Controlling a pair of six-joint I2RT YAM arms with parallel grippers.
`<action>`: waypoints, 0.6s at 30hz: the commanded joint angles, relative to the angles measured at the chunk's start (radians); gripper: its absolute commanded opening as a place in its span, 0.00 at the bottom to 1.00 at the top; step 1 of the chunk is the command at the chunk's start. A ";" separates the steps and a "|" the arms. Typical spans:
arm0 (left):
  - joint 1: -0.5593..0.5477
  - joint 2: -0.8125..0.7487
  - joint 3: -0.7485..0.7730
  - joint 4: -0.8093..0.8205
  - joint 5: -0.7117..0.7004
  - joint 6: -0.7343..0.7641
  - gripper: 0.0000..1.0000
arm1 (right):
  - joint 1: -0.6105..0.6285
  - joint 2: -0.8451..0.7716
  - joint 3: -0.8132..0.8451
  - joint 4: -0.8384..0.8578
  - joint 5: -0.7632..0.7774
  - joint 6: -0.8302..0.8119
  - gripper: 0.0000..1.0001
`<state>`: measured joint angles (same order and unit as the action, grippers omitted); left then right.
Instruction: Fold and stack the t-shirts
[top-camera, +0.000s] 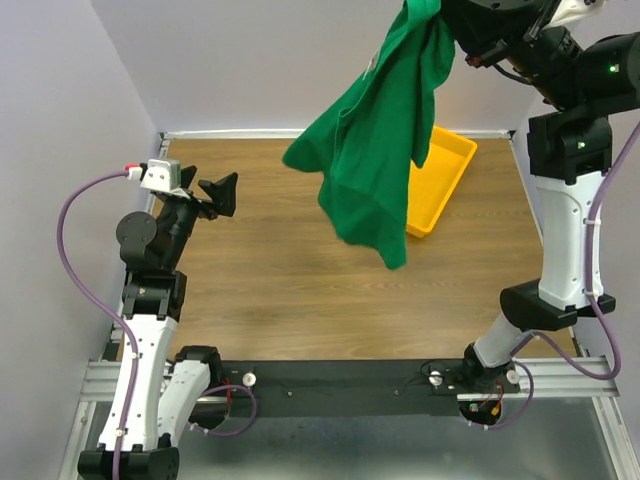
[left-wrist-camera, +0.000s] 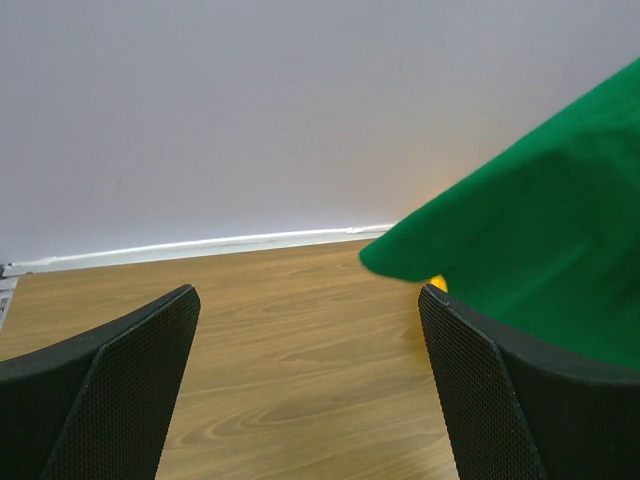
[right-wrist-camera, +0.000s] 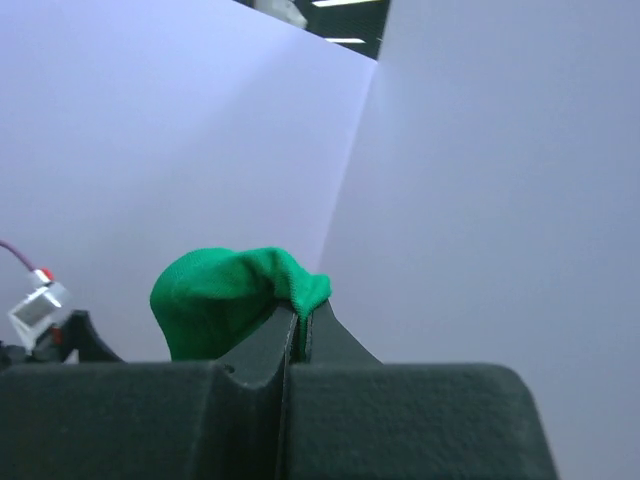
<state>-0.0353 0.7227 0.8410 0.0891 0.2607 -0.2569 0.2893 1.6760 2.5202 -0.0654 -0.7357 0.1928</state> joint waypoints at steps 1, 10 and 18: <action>-0.005 -0.012 0.030 0.024 0.005 -0.010 0.98 | 0.022 -0.002 -0.062 0.118 -0.077 0.168 0.01; -0.005 -0.035 0.020 0.012 0.003 -0.013 0.98 | 0.120 -0.263 -0.827 -0.083 -0.137 -0.235 0.13; -0.008 0.078 0.036 0.058 0.176 -0.077 0.98 | 0.197 -0.433 -1.276 -0.286 0.171 -0.579 0.96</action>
<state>-0.0353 0.7368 0.8444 0.1024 0.3065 -0.2844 0.5007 1.3148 1.2865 -0.2943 -0.7639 -0.2337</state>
